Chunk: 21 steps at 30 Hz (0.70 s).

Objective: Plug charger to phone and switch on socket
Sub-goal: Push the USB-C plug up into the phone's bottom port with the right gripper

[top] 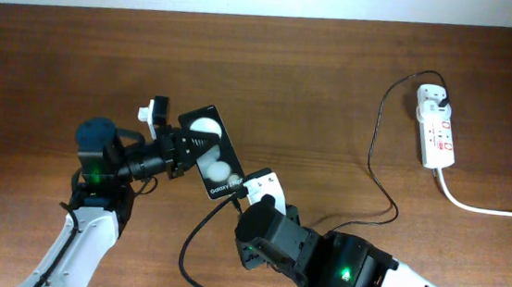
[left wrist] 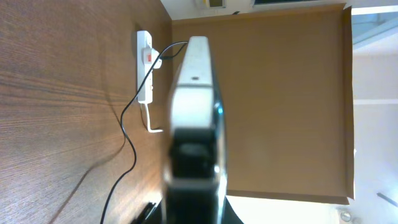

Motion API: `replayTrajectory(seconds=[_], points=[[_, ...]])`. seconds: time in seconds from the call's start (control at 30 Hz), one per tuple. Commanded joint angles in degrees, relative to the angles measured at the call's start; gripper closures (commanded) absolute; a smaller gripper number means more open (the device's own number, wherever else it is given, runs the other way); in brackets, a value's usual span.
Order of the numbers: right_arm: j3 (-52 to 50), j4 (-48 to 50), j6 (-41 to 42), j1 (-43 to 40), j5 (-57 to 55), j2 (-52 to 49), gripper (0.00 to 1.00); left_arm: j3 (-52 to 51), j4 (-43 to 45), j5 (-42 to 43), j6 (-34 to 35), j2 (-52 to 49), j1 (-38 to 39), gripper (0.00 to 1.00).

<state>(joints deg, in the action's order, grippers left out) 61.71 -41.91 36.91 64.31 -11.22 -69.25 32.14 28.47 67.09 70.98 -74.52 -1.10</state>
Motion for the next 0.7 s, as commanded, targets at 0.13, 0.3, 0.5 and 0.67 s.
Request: replayTrajectory(seconds=[0.13,0.3,0.5,0.67], points=[[0.96,0.11,0.00,0.22,0.09,1.01,0.96,0.57,0.42,0.66,2.16,0.44,0.20,1.00],[0.96,-0.04,-0.07,0.22,-0.26,1.01,0.96,0.57,0.42,1.11,2.78,0.44,0.20,1.00],[0.96,0.15,-0.44,0.22,-1.25,1.01,0.96,0.57,0.42,1.31,2.73,0.44,0.20,1.00],[0.96,0.63,-0.44,0.22,-1.29,1.01,0.96,0.57,0.42,1.62,1.40,0.44,0.20,1.00]])
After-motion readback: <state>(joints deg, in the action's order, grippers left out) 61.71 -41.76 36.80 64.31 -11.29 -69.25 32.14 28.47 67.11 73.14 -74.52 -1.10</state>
